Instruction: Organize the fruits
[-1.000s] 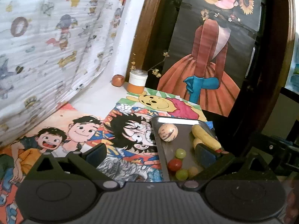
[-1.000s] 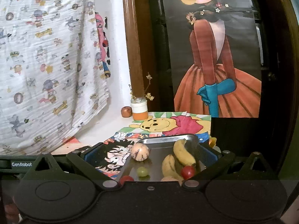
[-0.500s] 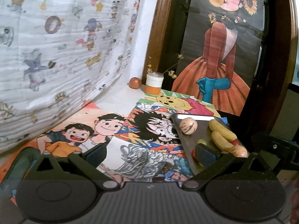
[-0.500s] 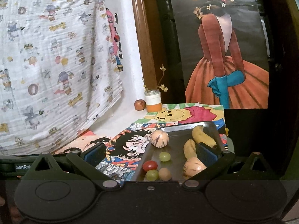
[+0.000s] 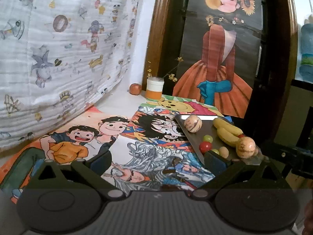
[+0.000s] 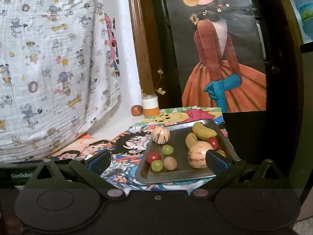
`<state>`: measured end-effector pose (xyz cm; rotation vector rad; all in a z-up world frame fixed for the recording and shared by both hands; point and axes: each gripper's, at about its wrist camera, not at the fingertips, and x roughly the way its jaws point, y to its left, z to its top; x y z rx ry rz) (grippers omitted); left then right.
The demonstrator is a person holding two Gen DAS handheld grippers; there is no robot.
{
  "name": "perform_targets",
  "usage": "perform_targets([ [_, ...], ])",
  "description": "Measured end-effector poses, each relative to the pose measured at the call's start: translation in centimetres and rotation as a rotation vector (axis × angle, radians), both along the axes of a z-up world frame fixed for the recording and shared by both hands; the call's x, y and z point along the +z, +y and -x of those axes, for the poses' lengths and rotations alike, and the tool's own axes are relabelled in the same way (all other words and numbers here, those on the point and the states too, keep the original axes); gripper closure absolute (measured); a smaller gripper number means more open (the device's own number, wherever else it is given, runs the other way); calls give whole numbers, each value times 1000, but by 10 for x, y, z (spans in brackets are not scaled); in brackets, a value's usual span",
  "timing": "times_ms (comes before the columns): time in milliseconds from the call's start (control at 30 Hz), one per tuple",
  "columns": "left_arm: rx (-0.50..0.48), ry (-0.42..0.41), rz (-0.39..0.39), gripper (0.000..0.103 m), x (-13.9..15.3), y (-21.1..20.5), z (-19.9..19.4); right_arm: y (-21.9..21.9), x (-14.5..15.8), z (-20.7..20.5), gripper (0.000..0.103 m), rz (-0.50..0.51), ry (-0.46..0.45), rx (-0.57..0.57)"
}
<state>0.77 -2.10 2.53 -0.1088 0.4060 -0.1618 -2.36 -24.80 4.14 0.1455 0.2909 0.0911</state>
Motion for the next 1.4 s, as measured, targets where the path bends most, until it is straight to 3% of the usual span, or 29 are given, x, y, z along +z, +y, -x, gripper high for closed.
perform_targets([
  [267,30,-5,16,0,-9,14,7,11,-6,7,0,100,-55,-23],
  [467,31,12,1,0,-19,15,6,5,-16,7,0,39,-25,4],
  [1400,18,33,-3,0,-26,12,7,2,-31,9,0,56,-3,-29],
])
